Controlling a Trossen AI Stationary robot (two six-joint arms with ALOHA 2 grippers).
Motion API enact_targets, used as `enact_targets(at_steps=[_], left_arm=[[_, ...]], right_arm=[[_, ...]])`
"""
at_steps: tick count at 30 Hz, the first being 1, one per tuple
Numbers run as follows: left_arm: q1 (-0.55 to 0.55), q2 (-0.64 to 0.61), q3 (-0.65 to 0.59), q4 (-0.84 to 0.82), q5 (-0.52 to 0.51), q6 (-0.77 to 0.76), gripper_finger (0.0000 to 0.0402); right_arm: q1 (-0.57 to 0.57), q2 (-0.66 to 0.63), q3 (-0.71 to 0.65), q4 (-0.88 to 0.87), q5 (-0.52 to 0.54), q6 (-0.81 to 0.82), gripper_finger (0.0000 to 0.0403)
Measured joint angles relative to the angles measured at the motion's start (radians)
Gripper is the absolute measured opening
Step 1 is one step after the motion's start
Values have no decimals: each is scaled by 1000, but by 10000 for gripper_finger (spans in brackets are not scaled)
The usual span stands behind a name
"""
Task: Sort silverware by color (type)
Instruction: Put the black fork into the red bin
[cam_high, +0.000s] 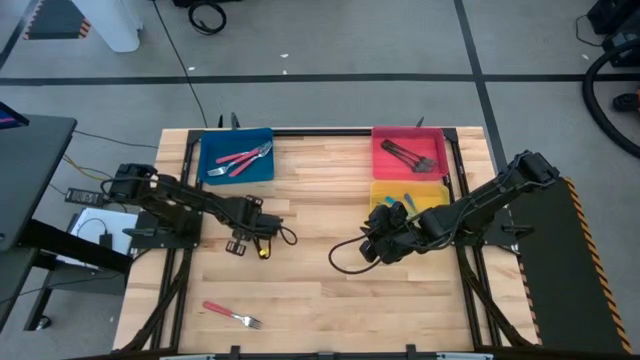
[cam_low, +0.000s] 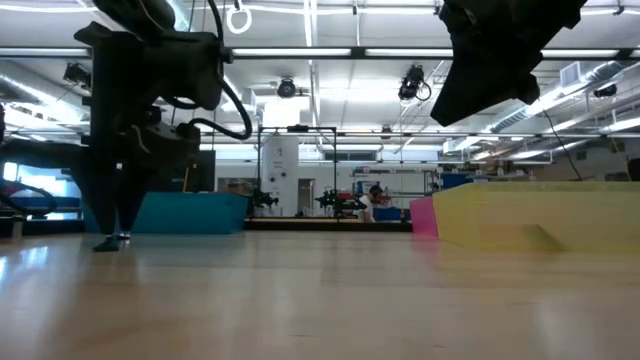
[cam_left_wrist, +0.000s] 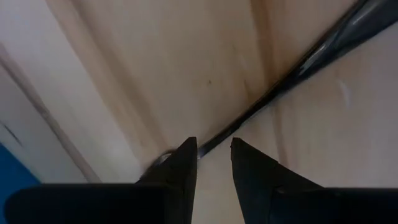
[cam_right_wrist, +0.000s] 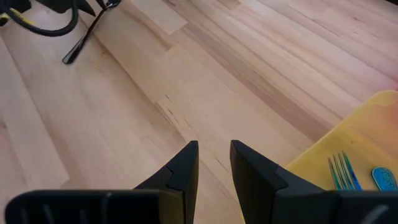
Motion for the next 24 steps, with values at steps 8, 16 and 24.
enact_targets(at_steps=[8,16,24], left_arm=[[0,8,-13,19,16,39,98],[15,0,-79,109,18,104,98],[21,0,-86,116,38,100,57]], right_arm=[[0,0,0,4,0,1,101],[0,0,0,6,0,1,101],[0,0,0,7,0,0,101]])
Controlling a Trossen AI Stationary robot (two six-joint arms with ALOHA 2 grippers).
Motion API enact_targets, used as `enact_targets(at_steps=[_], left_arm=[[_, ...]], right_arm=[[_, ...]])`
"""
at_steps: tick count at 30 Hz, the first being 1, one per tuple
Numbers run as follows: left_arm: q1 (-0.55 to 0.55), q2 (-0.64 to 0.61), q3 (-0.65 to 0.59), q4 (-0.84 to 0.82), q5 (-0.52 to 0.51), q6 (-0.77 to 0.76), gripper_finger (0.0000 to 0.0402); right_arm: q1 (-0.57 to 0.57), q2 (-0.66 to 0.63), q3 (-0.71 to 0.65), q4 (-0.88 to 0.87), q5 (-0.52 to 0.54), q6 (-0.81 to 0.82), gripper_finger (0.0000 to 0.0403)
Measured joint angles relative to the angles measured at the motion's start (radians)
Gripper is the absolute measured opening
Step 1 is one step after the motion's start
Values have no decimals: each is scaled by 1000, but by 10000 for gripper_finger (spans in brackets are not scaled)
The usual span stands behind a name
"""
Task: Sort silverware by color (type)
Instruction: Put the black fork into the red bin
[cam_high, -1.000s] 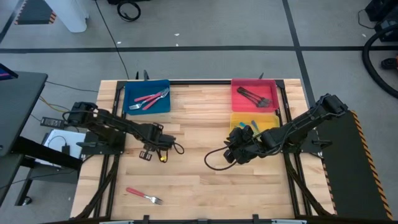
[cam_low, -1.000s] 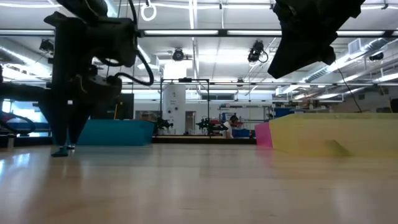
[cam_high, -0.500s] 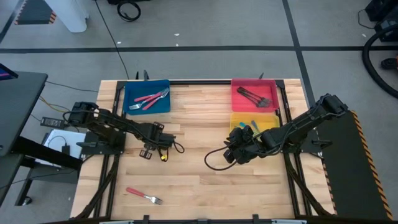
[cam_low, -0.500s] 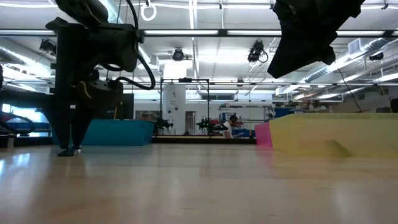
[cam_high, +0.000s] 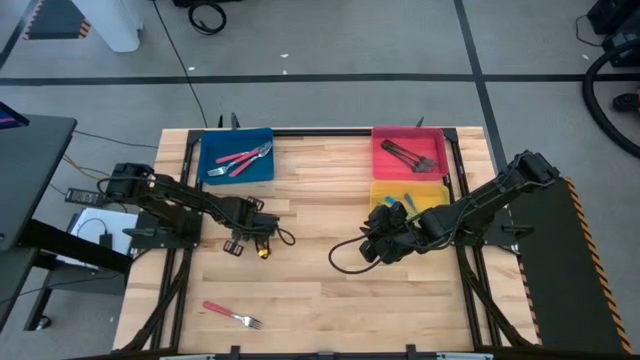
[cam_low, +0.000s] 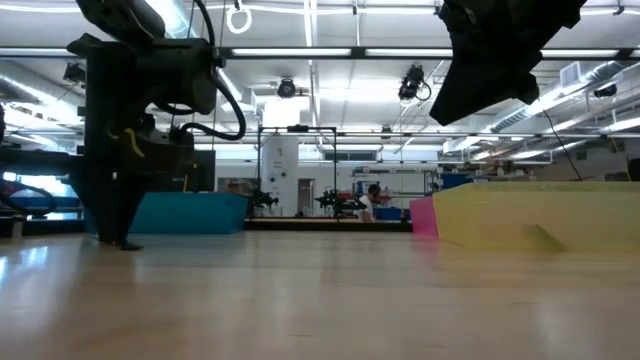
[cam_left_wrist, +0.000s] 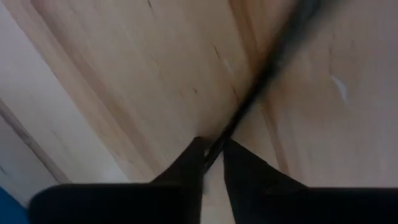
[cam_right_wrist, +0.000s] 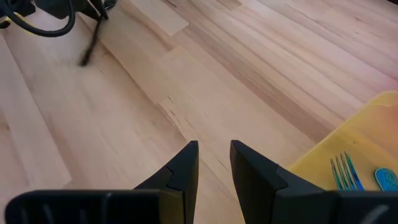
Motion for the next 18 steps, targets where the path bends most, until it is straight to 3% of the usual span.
enact_targets(at_steps=[4,9,18], left_arm=[[1,1,-1,7,-9,-5,11],[1,-4,4,8,-6,-6,9],[10,-64,58,60,18,6,4]], right_arm=[[-1,0,0,9,0,0,101],[-24,0,0,21,0,-44,101],[-126,-74,0,141,0,-286,101]])
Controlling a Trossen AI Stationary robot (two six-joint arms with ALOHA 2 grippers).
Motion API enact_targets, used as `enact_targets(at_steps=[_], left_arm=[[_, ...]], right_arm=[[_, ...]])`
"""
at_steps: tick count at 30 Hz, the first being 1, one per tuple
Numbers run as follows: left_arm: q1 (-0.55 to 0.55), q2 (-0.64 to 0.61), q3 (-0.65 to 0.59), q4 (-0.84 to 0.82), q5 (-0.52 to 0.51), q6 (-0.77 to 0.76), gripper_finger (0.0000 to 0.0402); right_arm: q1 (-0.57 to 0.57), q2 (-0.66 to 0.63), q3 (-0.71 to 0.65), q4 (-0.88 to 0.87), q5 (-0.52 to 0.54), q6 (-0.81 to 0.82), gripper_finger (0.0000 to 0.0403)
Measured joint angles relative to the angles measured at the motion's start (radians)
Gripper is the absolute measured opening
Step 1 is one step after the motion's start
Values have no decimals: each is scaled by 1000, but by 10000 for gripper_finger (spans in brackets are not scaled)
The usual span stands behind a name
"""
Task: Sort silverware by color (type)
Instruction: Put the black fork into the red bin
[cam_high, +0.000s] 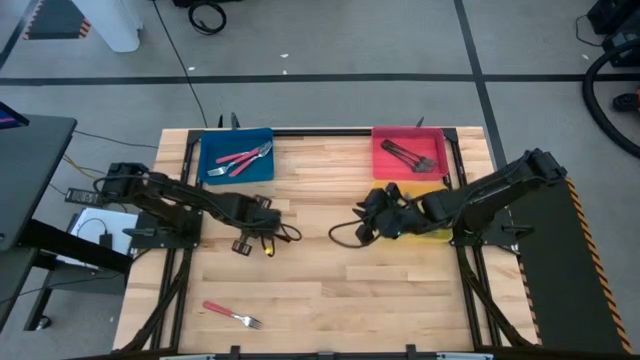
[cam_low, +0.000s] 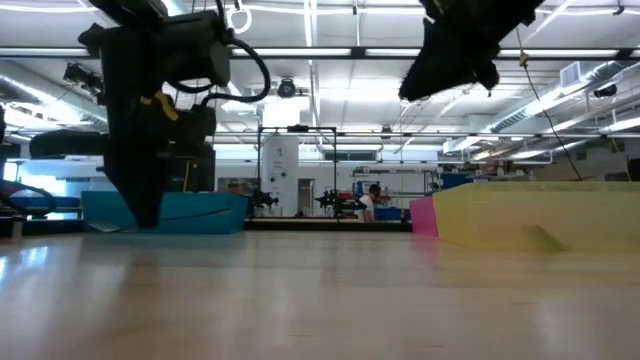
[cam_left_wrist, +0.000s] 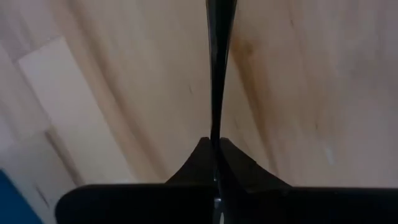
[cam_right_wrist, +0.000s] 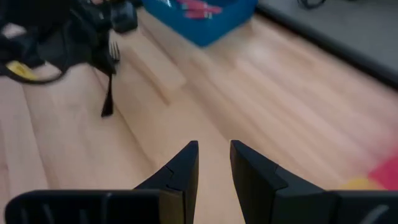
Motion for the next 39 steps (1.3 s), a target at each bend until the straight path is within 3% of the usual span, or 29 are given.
enact_targets(at_steps=[10,20,29,35,39], left_arm=[[85,-86,36,95,-12,101,3],[201,-98,39,461,-15,74,6],[276,-99,39,685,-15,75,8],[325,-99,39,740,-15,84,8],[374,-98,39,784,-15,78,9]], right_arm=[[-59,-106,0,32,1,-256,101],[-122,-192,0,45,4,-460,101],[-195,-196,0,45,5,-679,101],[-287,-188,0,91,105,-796,101],[-364,-188,0,129,110,-850,101]])
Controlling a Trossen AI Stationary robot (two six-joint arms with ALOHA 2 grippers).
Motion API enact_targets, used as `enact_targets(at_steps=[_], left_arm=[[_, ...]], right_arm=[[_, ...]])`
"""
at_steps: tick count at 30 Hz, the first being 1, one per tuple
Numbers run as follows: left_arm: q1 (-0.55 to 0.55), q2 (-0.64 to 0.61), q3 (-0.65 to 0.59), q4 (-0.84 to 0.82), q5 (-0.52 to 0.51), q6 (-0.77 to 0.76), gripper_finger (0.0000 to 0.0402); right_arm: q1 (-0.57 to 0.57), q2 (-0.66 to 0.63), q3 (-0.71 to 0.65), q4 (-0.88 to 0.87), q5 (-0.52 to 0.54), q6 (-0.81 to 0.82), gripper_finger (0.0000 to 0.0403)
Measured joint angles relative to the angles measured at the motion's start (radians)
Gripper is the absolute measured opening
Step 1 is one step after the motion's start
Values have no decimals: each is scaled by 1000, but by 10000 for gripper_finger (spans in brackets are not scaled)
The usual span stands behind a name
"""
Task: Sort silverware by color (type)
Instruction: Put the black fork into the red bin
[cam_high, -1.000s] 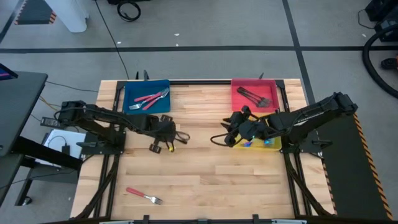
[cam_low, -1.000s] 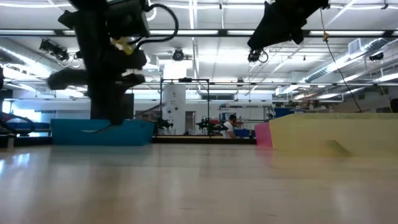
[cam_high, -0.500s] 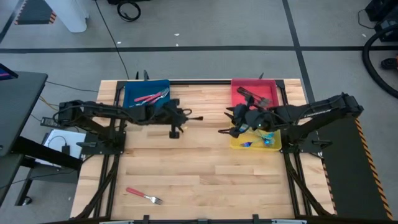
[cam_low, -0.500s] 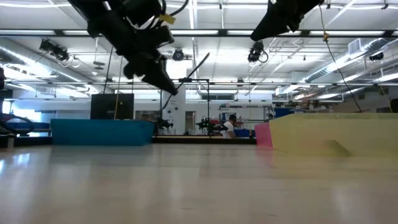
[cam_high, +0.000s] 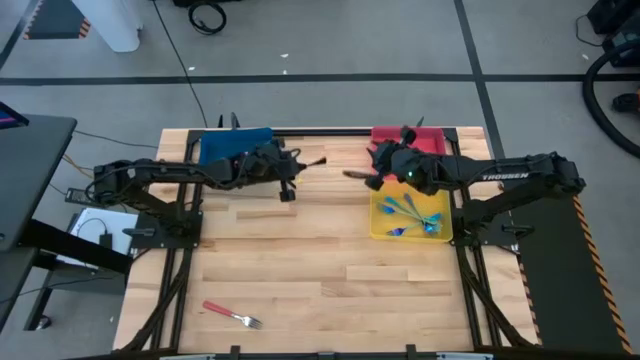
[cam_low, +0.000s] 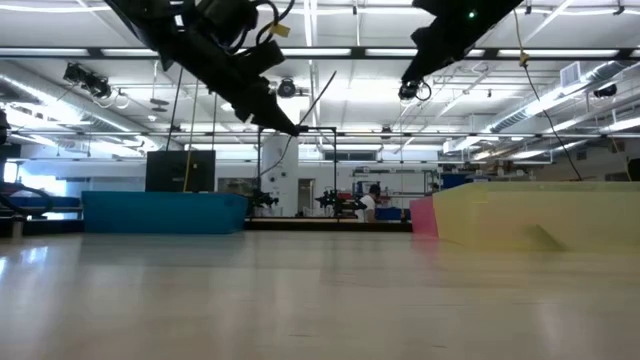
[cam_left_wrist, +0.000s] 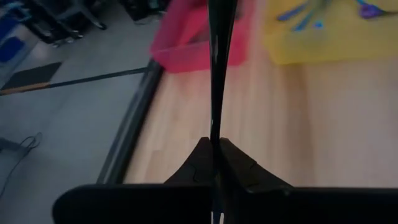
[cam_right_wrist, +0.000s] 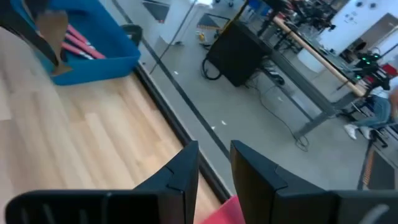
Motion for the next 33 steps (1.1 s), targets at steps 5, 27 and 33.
enact_targets(at_steps=[5,27,33], left_arm=[[66,0,0,42,0,-2,9],[173,0,0,67,0,-57,9],[173,2,0,123,0,-101,9]], right_arm=[[-100,0,0,8,-62,-49,101],[-361,21,-68,244,-219,-160,127],[-378,114,-69,398,-356,-137,150]])
